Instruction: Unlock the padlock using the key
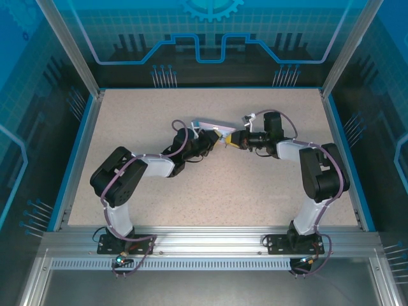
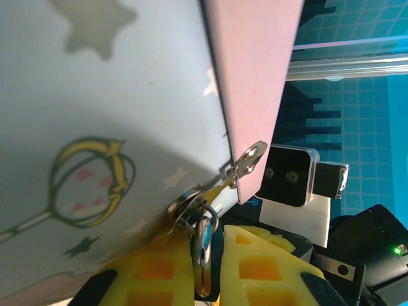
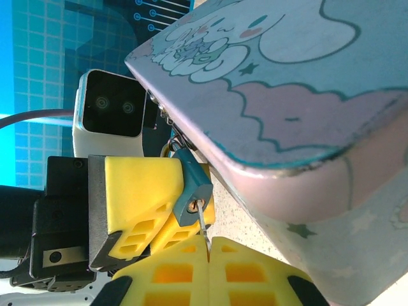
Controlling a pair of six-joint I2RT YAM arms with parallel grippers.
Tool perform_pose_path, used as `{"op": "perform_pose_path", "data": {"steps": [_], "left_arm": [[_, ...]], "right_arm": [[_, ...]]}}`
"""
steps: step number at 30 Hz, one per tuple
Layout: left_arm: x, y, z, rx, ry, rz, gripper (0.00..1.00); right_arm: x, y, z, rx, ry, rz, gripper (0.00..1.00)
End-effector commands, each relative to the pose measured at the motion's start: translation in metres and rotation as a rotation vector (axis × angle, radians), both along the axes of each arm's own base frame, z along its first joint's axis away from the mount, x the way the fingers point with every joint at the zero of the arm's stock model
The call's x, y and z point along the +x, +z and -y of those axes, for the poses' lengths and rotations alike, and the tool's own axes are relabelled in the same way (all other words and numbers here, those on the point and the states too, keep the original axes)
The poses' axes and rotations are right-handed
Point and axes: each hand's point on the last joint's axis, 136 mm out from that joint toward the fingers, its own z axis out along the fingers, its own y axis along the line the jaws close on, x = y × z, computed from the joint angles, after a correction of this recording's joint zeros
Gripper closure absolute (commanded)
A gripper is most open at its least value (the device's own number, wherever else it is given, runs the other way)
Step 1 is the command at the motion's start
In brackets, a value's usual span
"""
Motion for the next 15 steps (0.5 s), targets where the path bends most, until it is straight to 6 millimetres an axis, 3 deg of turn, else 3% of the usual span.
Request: {"op": "perform_pose_path", "data": {"steps": [1,6,15], "left_arm": [[-0.087,-0.026,0.069,-0.021,-0.421,-0.152,1.0],[-0.085,-0.03,0.07,-0.031,-0.414,-0.17,1.0],[-0.085,-0.043,0.07,-0.043,-0.407,-0.218,1.0]], "right_arm": [[0.012,0.086,-0.017,0.065,0.052,0.357,1.0],[0.014,0.079,-0.016,0.047,0.035,0.339,1.0],[0.025,0.049,-0.016,0.017,-0.004,0.234,1.0]]}}
